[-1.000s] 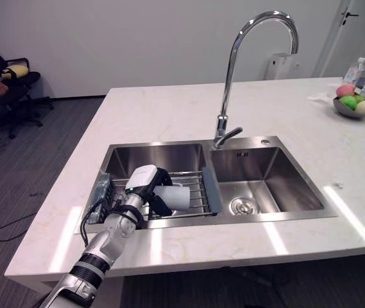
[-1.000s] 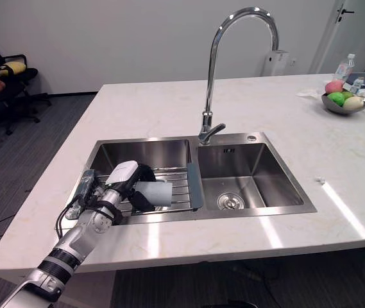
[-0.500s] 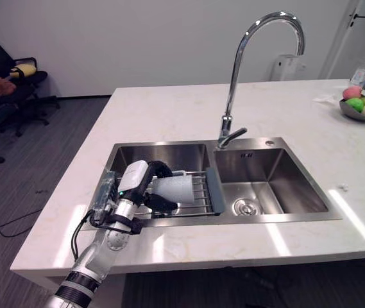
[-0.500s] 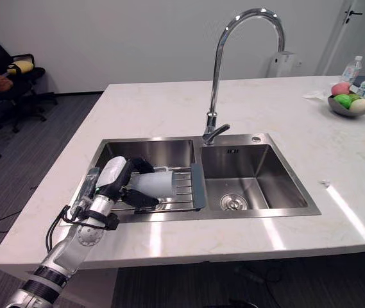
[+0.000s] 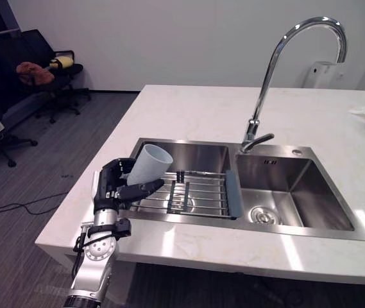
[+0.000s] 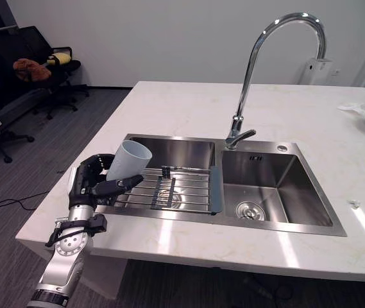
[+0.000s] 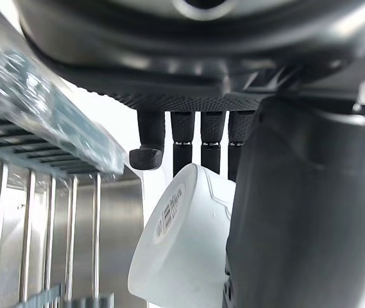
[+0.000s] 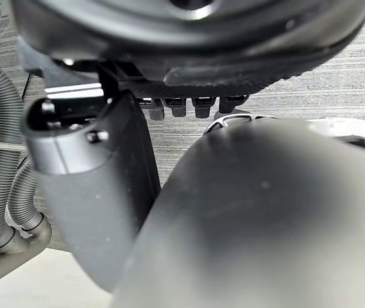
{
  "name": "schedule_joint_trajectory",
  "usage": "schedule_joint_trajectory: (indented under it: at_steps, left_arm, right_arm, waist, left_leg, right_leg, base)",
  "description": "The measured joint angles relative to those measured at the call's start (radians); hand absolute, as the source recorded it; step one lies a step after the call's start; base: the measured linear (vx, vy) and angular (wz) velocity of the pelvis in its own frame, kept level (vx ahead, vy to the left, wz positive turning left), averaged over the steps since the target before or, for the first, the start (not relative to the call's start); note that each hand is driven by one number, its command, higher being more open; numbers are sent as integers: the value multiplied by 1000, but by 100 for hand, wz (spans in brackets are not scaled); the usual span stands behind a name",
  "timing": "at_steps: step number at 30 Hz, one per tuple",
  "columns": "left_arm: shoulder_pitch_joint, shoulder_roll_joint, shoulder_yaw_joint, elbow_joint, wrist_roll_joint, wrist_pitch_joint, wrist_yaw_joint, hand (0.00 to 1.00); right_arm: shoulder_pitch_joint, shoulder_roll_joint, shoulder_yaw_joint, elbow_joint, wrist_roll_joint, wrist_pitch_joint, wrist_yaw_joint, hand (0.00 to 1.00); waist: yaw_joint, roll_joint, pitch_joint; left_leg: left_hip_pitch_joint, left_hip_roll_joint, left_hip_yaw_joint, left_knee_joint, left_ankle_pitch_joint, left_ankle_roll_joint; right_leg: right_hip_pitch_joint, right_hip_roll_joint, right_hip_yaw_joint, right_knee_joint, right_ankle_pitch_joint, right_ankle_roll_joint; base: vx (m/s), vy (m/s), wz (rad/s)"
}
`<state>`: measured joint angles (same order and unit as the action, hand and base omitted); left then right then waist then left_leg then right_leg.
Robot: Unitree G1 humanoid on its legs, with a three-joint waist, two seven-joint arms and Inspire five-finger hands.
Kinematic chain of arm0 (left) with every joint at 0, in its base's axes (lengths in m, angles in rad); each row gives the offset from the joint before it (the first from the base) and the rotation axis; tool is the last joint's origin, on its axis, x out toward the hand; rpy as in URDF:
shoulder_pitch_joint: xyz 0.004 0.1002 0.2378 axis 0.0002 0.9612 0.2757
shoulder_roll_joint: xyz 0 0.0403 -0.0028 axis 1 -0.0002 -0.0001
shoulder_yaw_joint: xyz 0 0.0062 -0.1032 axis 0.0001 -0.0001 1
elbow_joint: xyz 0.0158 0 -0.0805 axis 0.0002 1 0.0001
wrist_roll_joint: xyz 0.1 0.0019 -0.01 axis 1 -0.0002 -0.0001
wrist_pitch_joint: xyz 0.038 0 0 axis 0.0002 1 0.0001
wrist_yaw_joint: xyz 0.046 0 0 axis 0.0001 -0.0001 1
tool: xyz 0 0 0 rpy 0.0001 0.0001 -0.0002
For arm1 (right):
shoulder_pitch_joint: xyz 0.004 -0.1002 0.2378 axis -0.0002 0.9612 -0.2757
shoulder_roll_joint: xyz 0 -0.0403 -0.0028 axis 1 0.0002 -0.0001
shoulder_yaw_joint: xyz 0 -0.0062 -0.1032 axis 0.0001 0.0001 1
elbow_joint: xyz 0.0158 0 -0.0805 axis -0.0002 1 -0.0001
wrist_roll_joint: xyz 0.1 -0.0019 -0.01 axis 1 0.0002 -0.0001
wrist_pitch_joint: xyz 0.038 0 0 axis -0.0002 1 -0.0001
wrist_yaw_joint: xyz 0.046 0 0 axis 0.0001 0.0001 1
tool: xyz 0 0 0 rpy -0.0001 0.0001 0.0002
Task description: Walk over to the sink, pick up the cup, carry it to the dishwasher, place the cup inside the dishwasher, then close the dishwasher door
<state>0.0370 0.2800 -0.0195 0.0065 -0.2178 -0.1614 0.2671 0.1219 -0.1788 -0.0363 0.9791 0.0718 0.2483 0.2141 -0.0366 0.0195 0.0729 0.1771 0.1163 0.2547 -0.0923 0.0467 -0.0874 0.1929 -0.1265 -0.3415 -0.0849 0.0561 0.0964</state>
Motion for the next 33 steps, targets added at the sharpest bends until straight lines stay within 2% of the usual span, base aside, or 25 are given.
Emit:
schedule_joint_trajectory:
  at_steps: [6, 8, 10, 12, 13, 14, 15, 16, 17, 19, 20, 21, 22, 23, 24, 25, 26, 27, 28, 29, 30, 31, 32, 33]
  left_arm:
    - [135, -84, 96, -204, 3, -41, 49, 0]
    - [195, -142, 153, -320, 6, -76, 86, 0]
    - [225, -171, 186, -379, 3, -104, 106, 0]
    - [286, -202, 214, -450, 3, -153, 137, 0]
    - [302, -211, 218, -463, 3, -163, 145, 0]
    - [338, -226, 225, -486, 2, -173, 159, 0]
    - [345, -234, 230, -486, 0, -181, 163, 0]
    - [339, -240, 229, -484, -1, -183, 163, 0]
    - [333, -262, 218, -484, -28, -207, 145, 0]
    - [333, -302, 215, -487, -48, -246, 134, 0]
    - [332, -310, 206, -494, -54, -261, 131, 0]
    - [319, -318, 160, -506, -56, -274, 116, 0]
    - [289, -323, 116, -508, -57, -282, 105, 0]
    - [276, -327, 109, -509, -58, -288, 103, 0]
    - [253, -324, 108, -506, -59, -298, 101, 0]
    - [246, -314, 107, -493, -59, -305, 91, 0]
    - [255, -312, 104, -491, -59, -307, 92, 0]
    - [262, -313, 101, -490, -70, -307, 92, 0]
    - [261, -307, 88, -490, -77, -308, 84, 0]
    - [256, -299, 71, -488, -78, -306, 77, 0]
    - [235, -281, 33, -483, -80, -303, 66, 0]
    - [162, -244, -30, -460, -103, -308, 13, 0]
    - [128, -233, -55, -439, -113, -310, -11, 0]
    - [68, -213, -102, -363, -123, -321, -55, 0]
  right_arm:
    - [7, 12, -42, 21, -37, 4, 9, 100]
    - [7, 19, -60, 30, -48, 5, 12, 100]
    - [5, 20, -61, 30, -48, 6, 15, 100]
    - [9, 10, -48, 35, -33, 27, 12, 100]
    - [9, 9, -43, 39, -20, 32, 8, 100]
    - [13, 4, -50, 50, -7, 35, -1, 100]
    - [18, 9, -71, 58, 20, 33, -13, 100]
    - [13, 16, -84, 74, 27, 31, -17, 100]
    - [18, 20, -110, 97, 64, 4, -58, 100]
    - [29, 6, -105, 89, 100, 6, -97, 100]
    - [31, 2, -101, 84, 111, 16, -102, 100]
    - [36, -27, -87, 65, 135, 35, -110, 100]
    - [18, -59, -85, 66, 148, 54, -112, 100]
    - [-5, -65, -84, 70, 164, 64, -113, 100]
    - [-39, -60, -81, 71, 187, 75, -113, 100]
    - [-61, -53, -79, 71, 218, 73, -127, 100]
    - [-74, -53, -76, 68, 223, 76, -129, 100]
    - [-83, -58, -76, 47, 244, 79, -137, 100]
    - [-83, -53, -76, 20, 261, 82, -160, 100]
    - [-81, -46, -76, 1, 268, 86, -173, 100]
    - [-67, -31, -80, -14, 291, 89, -189, 100]
    - [-62, -2, -106, -51, 346, 78, -231, 100]
    - [-62, 6, -119, -61, 382, 76, -246, 100]
    - [-81, 31, -152, -58, 449, 64, -271, 100]
  waist:
    - [38, -11, -2]
    - [53, -15, 7]
    - [68, -8, 26]
    - [115, -8, 36]
    - [125, -4, 39]
    - [144, -3, 40]
    - [155, -24, 49]
    - [153, -39, 53]
    - [150, -25, 61]
    - [153, -19, 61]
    - [152, -9, 59]
    - [145, 37, 64]
    - [125, 54, 80]
    - [124, 58, 90]
    - [115, 51, 97]
    - [104, 30, 110]
    - [114, 34, 112]
    - [124, 47, 115]
    - [144, 53, 114]
    - [139, 65, 107]
    - [118, 77, 99]
    - [84, 87, 92]
    - [71, 89, 92]
    - [55, 64, 105]
  left_leg:
    - [-32, 0, -35, 36, -10, 1]
    - [-108, 4, -119, 169, -61, 3]
    - [-139, -1, -190, 219, -73, 3]
    - [-179, -28, -307, 197, -39, 2]
    - [-184, -36, -337, 169, -25, 6]
    - [-191, -31, -301, 111, -26, 47]
    - [-209, -26, -174, 83, -55, 145]
    - [-246, -18, -88, 133, -66, 155]
    - [-333, 12, 130, 323, -100, 204]
    - [-319, 36, 333, 414, -117, 232]
    - [-299, 54, 387, 418, -100, 263]
    - [-279, 43, 427, 393, -61, 297]
    - [-266, 14, 420, 325, -53, 310]
    - [-258, -5, 395, 276, -44, 299]
    - [-237, -66, 353, 160, -8, 258]
    - [-211, -85, 398, 132, -36, 226]
    - [-203, -78, 413, 142, -38, 225]
    - [-189, -96, 422, 145, -41, 215]
    - [-181, -135, 377, 134, -53, 226]
    - [-173, -156, 332, 128, -54, 230]
    - [-172, -182, 248, 116, -52, 236]
    - [-192, -227, 88, 91, -28, 250]
    - [-196, -241, 29, 72, -20, 233]
    - [-203, -245, 7, 96, -87, 139]
  right_leg:
    - [9, -3, -26, 3, -7, 4]
    - [17, -14, -100, 62, -48, 5]
    - [27, -27, -165, 132, -97, 7]
    - [42, -41, -277, 184, -147, 16]
    - [49, -42, -316, 186, -155, 19]
    - [67, -46, -407, 178, -155, 25]
    - [86, -67, -526, 150, -152, 21]
    - [91, -84, -598, 147, -152, 20]
    - [93, -123, -746, 192, -161, 14]
    - [111, -168, -864, 237, -153, 26]
    - [121, -171, -893, 259, -154, 25]
    - [148, -193, -930, 367, -173, -10]
    - [139, -217, -925, 451, -236, -18]
    - [130, -192, -918, 414, -262, 15]
    - [118, -155, -897, 318, -208, 12]
    - [157, -164, -958, 295, -168, 74]
    - [166, -174, -975, 305, -164, 67]
    - [195, -204, -996, 338, -166, 57]
    - [207, -238, -960, 405, -170, 12]
    - [204, -259, -902, 456, -172, -64]
    - [179, -284, -775, 546, -177, -149]
    - [94, -211, -497, 593, -261, -116]
    - [57, -158, -400, 584, -296, -106]
    - [-21, -68, -182, 530, -337, -96]
  base:
    - [-1, -3, 17]
    - [2, -19, 91]
    - [-37, -29, 119]
    - [-116, -84, 164]
    - [-115, -102, 188]
    - [-109, -96, 226]
    - [-103, -49, 252]
    - [-89, 18, 317]
    - [-47, 83, 282]
    - [2, 71, 224]
    - [84, 122, 210]
    - [32, 213, 255]
    - [-25, 239, 255]
    - [-192, 212, 235]
    - [-201, 161, 219]
    - [-176, 135, 192]
    - [-84, 128, 145]
    - [-52, 175, 91]
    - [-44, 212, 114]
    - [14, 248, 152]
    - [34, 167, 285]
    - [27, 88, 313]
    - [8, -17, 371]
    - [40, -83, 288]
